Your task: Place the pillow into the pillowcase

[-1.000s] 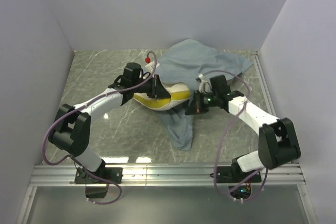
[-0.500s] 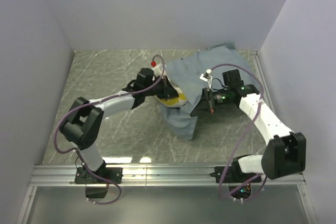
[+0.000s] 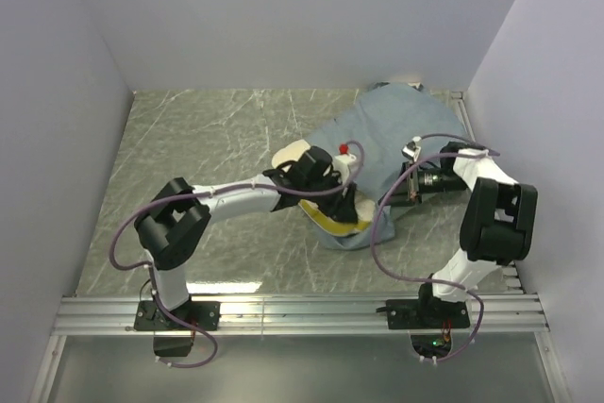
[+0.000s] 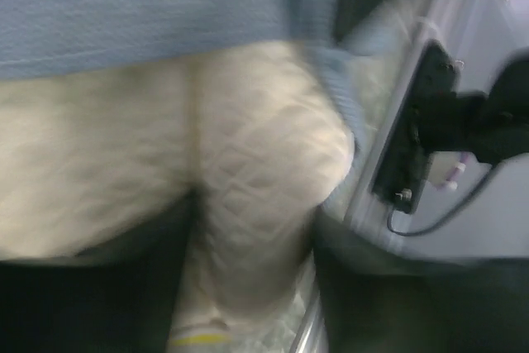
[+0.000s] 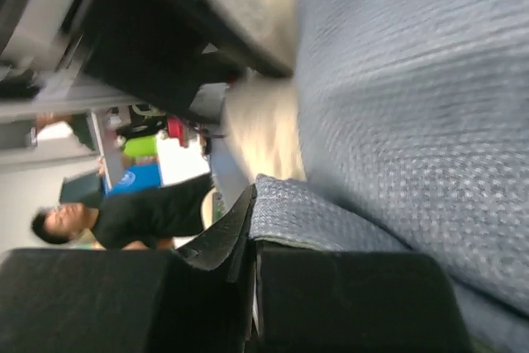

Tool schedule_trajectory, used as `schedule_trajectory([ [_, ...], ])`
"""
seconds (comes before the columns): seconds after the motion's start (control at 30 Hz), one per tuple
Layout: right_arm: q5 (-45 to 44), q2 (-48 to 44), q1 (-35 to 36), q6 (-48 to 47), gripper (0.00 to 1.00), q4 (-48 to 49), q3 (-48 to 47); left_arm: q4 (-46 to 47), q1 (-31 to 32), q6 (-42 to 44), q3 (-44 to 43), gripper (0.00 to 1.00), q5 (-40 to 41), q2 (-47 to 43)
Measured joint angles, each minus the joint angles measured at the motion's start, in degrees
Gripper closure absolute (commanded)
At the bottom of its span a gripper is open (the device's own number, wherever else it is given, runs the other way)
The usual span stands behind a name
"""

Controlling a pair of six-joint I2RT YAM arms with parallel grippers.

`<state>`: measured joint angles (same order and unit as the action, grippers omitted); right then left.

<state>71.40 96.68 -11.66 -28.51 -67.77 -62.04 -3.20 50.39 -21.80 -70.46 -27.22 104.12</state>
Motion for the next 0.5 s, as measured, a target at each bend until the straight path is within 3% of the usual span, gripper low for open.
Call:
schedule_trajectory([
  [0.03, -2.84, -1.55, 0.07, 3.76, 1.0, 3.3, 1.53, 0.26, 1.03, 0.7, 0.22, 0.21, -0.72, 0.07],
  [0.13, -14.12, -10.25, 0.22, 14.21, 1.0, 12.31, 7.21, 0.57, 2.21, 2.21, 2.05, 0.25, -4.09, -3.28],
  [0.2, -19.58, -14.38, 0.26, 18.1, 1.0, 14.32, 7.72, -0.85, -0.52, 2.43, 1.95, 0.27, -7.26, -6.14],
  [0.3, -25.99, -16.28, 0.28, 22.05, 1.0, 17.25, 7.56, -2.29, -13.09, 3.93, 1.51, 0.25, -10.29, -11.3],
  [0.4, -31.47, -13.73, 1.27, 24.94, 1.0, 18.45, 7.56, -3.72, -26.84, 9.42, -0.33, 0.29, -4.35, -12.87],
  [0.5, -35.39, -9.79, 3.8, 26.69, 1.0, 19.63, 7.45, -5.44, -33.38, 16.5, -3.15, 0.37, 0.76, -9.18],
])
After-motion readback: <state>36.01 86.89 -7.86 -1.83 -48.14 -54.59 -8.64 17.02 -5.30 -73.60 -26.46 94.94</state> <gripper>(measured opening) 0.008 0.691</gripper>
